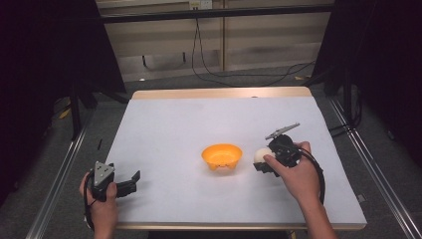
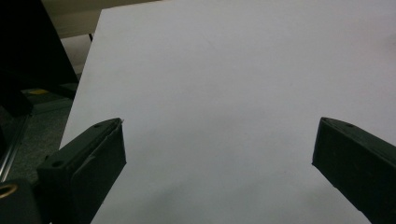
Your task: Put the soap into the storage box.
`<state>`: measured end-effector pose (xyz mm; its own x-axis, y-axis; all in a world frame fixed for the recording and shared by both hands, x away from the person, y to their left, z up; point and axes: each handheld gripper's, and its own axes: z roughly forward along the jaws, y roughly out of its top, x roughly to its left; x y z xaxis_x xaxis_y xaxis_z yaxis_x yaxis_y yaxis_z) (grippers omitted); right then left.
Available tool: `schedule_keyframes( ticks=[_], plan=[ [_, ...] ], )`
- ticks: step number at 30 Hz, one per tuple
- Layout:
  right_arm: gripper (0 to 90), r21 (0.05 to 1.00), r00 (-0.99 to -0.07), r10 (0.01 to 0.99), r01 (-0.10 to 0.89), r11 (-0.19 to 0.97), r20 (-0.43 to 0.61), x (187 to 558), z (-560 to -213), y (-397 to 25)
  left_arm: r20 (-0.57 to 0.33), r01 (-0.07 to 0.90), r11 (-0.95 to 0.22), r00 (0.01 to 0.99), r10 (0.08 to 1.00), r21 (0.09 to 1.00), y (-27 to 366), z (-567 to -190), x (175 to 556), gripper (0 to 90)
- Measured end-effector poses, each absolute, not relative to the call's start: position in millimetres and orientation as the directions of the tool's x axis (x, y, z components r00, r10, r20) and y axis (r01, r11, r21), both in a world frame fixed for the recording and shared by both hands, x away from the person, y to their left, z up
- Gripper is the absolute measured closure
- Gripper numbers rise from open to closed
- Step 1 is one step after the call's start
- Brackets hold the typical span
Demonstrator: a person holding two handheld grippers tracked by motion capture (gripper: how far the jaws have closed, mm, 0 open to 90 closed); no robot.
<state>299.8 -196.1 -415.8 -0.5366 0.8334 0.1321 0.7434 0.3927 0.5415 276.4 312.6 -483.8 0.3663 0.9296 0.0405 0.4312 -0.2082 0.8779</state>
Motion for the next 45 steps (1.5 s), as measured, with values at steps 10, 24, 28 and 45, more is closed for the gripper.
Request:
schedule_keyframes(
  ticks=[10,24,28,45],
  plan=[
    [24.1,0.551,-0.558,0.819,0.728,0.408,0.131,306.0,-409.4,-189.8,0.044,0.437,-0.212,0.363,0.931,0.874,311.5,-484.0,277.1,2.6],
    [24.1,0.559,-0.587,0.801,0.706,0.435,0.117,314.5,-398.9,-172.2,0.053,0.442,-0.224,0.367,0.929,0.869,310.2,-484.2,278.0,2.5],
    [24.1,0.560,-0.595,0.794,0.701,0.441,0.120,317.4,-397.2,-167.2,0.055,0.441,-0.227,0.369,0.928,0.868,310.3,-484.1,277.7,2.5],
    [24.1,0.559,-0.616,0.780,0.688,0.462,0.113,323.4,-394.8,-150.7,0.051,0.444,-0.224,0.368,0.929,0.867,310.9,-484.1,278.2,2.5]
  ],
)
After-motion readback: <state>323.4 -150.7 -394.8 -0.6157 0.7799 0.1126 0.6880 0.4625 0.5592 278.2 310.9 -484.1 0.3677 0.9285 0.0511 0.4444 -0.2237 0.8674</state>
